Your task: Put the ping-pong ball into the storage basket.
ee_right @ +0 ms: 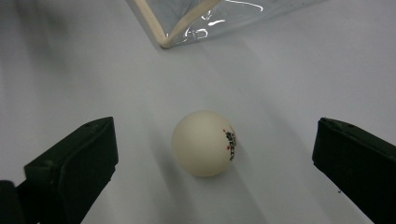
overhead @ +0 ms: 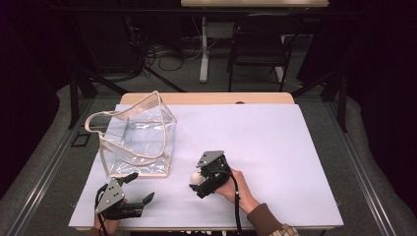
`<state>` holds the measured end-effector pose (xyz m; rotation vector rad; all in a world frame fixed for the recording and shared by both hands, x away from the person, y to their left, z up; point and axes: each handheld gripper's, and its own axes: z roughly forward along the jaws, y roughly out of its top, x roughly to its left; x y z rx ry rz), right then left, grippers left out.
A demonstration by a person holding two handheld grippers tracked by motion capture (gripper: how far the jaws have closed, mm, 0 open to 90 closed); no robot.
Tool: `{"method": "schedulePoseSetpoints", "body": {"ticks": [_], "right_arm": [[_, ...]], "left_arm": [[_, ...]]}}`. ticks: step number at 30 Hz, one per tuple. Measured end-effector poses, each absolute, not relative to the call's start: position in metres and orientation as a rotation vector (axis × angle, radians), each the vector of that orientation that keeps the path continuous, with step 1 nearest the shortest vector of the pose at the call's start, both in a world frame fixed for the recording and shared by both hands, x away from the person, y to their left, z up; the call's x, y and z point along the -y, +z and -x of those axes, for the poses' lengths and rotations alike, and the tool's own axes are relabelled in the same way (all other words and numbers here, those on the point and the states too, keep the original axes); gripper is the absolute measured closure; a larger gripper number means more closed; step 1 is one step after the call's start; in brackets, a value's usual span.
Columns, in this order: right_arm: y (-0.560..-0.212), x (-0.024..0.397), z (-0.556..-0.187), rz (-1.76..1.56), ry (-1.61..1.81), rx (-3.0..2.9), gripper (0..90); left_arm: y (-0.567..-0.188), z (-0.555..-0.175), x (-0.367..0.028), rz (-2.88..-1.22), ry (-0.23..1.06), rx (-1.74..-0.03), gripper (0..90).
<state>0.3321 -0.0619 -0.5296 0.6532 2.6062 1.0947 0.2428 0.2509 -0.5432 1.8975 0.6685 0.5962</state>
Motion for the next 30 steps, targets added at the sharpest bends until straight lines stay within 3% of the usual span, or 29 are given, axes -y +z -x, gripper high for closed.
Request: {"method": "schedulePoseSetpoints", "body": {"ticks": [8, 18, 30], "right_arm": [[-0.535, 0.059, -0.333, -0.669, 1.102, -2.614, 0.0], [-0.543, 0.056, -0.334, -0.683, 1.098, -2.627, 22.8], [-0.547, 0.053, -0.333, -0.685, 1.066, -2.628, 36.4]], "left_arm": [[-0.543, -0.243, -0.253, -1.896, 0.595, -0.666, 15.9], [-0.542, -0.242, -0.252, -1.897, 0.597, -0.664, 15.9], [-0.543, -0.244, -0.251, -1.899, 0.585, -0.656, 15.9]]}}
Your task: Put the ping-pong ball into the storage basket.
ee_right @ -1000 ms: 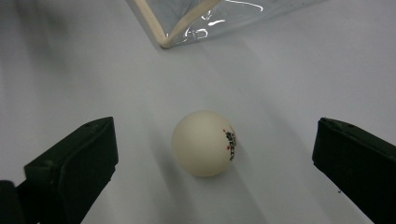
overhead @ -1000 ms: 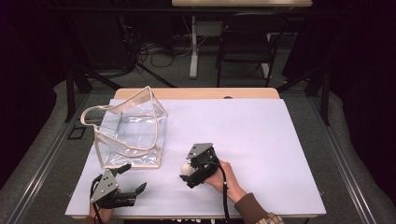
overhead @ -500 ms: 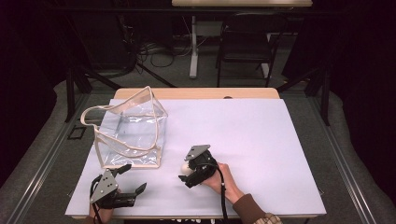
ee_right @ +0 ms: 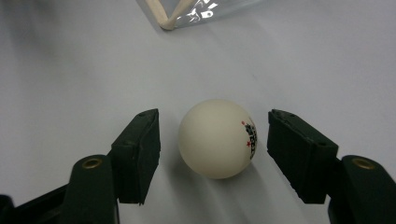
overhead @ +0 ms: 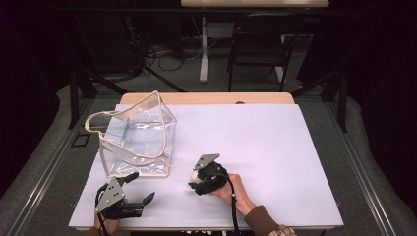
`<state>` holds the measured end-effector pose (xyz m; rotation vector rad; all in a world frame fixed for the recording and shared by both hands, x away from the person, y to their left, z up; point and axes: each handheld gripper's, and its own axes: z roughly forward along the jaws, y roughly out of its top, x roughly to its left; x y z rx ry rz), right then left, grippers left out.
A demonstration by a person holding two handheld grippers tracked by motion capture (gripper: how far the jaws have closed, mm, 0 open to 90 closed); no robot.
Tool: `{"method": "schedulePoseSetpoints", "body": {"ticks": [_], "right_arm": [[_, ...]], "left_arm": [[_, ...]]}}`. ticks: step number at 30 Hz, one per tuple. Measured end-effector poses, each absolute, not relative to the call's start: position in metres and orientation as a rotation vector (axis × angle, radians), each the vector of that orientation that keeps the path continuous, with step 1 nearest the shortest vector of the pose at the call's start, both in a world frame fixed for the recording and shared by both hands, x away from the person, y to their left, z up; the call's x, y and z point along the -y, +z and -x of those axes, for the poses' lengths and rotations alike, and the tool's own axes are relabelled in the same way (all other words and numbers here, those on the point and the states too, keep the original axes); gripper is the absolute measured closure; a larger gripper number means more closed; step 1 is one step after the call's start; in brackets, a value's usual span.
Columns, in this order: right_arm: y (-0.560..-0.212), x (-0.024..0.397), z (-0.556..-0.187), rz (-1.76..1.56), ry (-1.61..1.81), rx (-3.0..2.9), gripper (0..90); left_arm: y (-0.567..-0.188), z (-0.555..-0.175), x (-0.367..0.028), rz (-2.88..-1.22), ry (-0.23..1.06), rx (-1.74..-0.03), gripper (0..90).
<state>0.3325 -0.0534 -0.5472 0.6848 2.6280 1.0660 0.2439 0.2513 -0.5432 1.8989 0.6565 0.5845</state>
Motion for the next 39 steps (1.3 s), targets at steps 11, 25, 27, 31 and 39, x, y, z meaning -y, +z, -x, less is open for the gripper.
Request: {"method": "schedulePoseSetpoints", "body": {"ticks": [11, 25, 27, 31, 39], "right_arm": [[-0.551, 0.052, -0.332, -0.681, 1.033, -2.64, 47.4], [-0.543, 0.055, -0.329, -0.672, 1.019, -2.617, 50.4], [-0.542, 0.055, -0.329, -0.669, 1.022, -2.613, 50.5], [-0.54, 0.057, -0.328, -0.674, 1.02, -2.604, 50.5], [-0.534, 0.061, -0.328, -0.684, 1.025, -2.588, 50.6]], "left_arm": [[-0.542, -0.242, -0.252, -1.894, 0.59, -0.654, 15.9], [-0.542, -0.243, -0.251, -1.894, 0.584, -0.647, 15.9], [-0.542, -0.244, -0.251, -1.894, 0.585, -0.647, 15.9], [-0.542, -0.244, -0.251, -1.894, 0.585, -0.647, 15.9], [-0.542, -0.243, -0.251, -1.892, 0.586, -0.648, 15.9]]}}
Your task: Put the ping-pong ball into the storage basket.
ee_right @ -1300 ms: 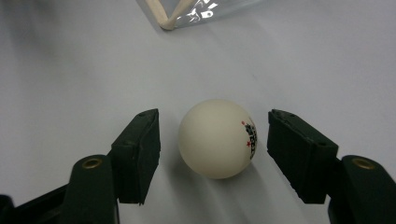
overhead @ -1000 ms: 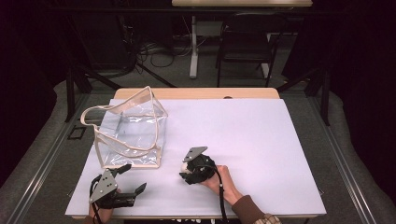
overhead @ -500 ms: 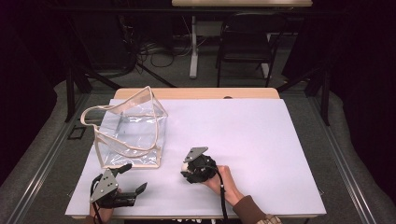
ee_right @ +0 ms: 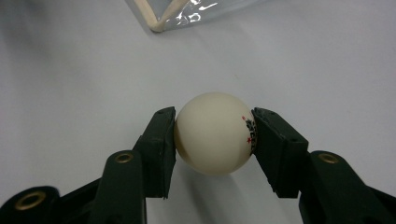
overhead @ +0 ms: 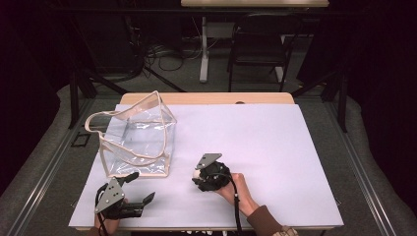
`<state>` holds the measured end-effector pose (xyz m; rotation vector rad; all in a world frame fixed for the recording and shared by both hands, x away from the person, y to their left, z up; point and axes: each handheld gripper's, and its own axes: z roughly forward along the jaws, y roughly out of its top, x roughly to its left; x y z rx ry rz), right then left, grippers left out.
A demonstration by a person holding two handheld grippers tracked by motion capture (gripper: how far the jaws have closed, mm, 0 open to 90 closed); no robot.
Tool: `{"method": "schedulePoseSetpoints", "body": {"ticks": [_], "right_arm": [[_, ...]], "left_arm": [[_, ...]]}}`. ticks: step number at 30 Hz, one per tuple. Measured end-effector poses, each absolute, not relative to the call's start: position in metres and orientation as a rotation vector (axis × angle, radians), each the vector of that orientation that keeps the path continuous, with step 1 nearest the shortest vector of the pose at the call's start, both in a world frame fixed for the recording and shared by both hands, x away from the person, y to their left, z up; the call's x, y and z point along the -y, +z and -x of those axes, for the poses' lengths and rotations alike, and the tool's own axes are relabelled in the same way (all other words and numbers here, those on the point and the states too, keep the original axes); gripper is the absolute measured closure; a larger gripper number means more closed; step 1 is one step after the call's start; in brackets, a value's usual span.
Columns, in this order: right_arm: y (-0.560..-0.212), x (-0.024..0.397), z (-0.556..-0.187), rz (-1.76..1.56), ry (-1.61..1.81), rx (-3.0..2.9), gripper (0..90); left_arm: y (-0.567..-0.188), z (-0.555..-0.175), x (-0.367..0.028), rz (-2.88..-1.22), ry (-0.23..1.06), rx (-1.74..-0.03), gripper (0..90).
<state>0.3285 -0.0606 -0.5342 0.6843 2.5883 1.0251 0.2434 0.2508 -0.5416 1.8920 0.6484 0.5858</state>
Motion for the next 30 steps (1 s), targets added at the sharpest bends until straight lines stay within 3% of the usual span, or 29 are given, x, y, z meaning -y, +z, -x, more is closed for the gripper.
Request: {"method": "schedulePoseSetpoints", "body": {"ticks": [30], "right_arm": [[-0.511, 0.075, -0.328, -0.699, 1.045, -2.524, 50.7]], "left_arm": [[-0.542, -0.244, -0.251, -1.893, 0.586, -0.649, 15.9]]}}
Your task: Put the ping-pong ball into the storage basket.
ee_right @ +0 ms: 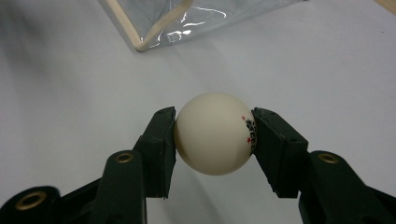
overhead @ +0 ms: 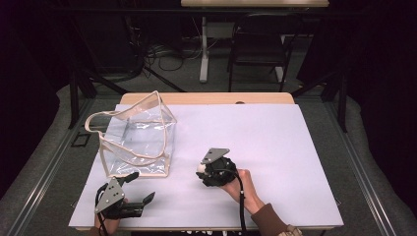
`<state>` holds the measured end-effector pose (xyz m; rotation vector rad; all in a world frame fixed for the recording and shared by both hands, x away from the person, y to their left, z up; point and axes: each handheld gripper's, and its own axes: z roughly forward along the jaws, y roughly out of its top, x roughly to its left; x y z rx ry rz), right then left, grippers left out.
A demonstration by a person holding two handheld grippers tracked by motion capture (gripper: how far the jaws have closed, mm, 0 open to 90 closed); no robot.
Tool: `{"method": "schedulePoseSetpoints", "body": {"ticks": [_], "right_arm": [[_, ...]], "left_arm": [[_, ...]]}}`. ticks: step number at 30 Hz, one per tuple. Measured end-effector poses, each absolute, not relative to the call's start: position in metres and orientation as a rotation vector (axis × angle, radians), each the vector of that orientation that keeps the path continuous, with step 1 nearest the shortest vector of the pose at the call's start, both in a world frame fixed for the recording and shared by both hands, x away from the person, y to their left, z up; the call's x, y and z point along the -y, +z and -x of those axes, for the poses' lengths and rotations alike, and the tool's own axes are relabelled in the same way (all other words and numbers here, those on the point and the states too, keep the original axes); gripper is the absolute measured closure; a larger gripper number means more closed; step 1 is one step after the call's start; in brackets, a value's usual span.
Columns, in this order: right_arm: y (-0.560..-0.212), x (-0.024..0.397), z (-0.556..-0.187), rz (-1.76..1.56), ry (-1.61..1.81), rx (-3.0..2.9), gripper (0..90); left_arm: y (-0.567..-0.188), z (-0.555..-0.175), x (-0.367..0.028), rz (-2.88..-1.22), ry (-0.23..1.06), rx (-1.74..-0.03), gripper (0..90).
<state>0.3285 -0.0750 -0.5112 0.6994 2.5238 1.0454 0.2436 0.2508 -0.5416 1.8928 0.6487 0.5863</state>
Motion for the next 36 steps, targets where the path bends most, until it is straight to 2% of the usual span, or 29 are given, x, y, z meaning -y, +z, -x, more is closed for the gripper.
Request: {"method": "schedulePoseSetpoints", "body": {"ticks": [36], "right_arm": [[-0.488, 0.085, -0.323, -0.698, 1.095, -2.469, 50.7]], "left_arm": [[-0.542, -0.244, -0.25, -1.89, 0.586, -0.653, 15.9]]}}
